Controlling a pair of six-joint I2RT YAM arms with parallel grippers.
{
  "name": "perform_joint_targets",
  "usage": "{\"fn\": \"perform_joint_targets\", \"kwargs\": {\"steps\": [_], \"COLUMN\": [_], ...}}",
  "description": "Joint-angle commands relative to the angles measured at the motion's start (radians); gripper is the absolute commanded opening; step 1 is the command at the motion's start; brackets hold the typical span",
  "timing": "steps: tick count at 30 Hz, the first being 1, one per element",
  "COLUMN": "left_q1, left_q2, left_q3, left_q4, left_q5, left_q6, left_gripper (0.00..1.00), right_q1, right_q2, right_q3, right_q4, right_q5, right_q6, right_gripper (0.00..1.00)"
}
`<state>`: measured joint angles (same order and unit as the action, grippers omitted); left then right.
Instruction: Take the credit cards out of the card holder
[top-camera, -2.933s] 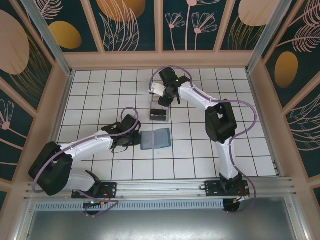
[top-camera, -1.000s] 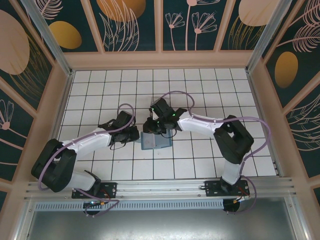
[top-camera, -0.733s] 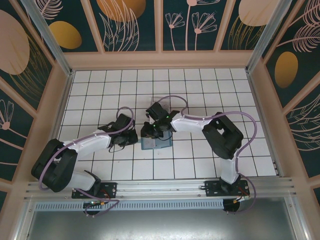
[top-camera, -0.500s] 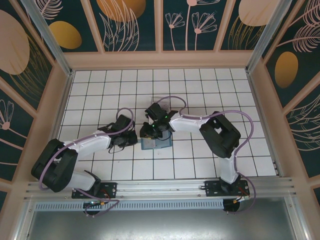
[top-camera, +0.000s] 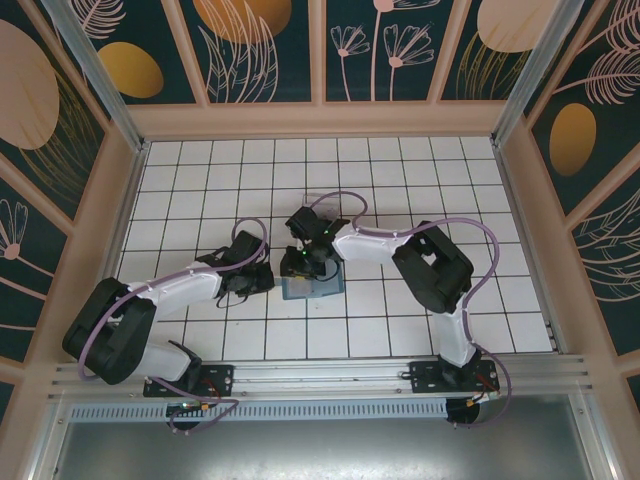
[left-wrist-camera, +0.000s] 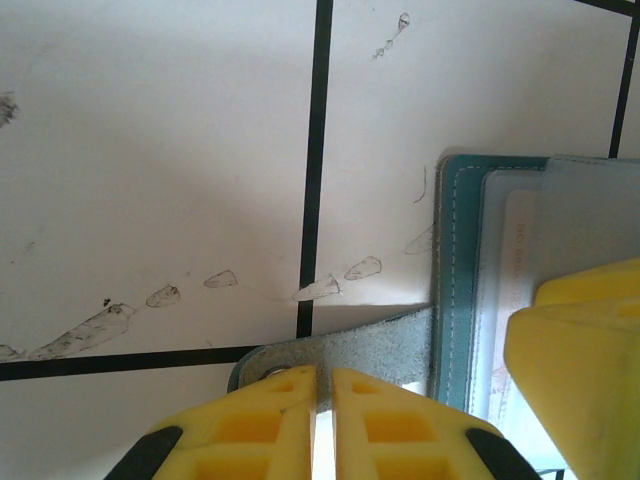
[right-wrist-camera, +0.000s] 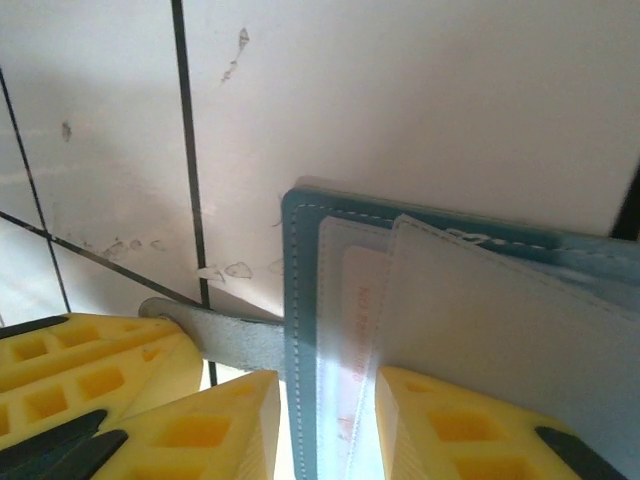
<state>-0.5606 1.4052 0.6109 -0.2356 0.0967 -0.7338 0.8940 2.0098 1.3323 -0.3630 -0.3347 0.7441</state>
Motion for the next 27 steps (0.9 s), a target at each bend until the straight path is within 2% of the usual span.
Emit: {"fn": "perform_joint_targets", "kwargs": {"steps": [1, 11, 20, 27], "left_q1": [0.009, 0.009, 0.011, 0.011], "left_q2": [0.009, 0.014, 0.029, 0.036], "left_q3": [-0.004, 0.0, 0.021, 0.024], "left_q4": [-0.001, -0.002, -0.019, -0.024], "left_q5": [-0.002, -0.001, -0.003, 0.001], "left_q6": [0.025, 0.027, 0.046, 0.05], "left_gripper": [0.13, 0.13, 0.13, 0.13], "right_q1": [0.01, 0.034, 0.072, 0.101], "right_q2": [0.024, 0.057, 0.104, 0.127], "right_q3": [0.039, 0.123, 0.239, 0.29], "right_q4": [-0.142, -0.284, -0.45, -0.534], "right_q5": [0.106, 0.235, 0.404, 0.495], "right_q6": [-0.037, -0.052, -0.058, -0.063], "right_gripper": [0.35, 0.4, 0.44, 0.53]}}
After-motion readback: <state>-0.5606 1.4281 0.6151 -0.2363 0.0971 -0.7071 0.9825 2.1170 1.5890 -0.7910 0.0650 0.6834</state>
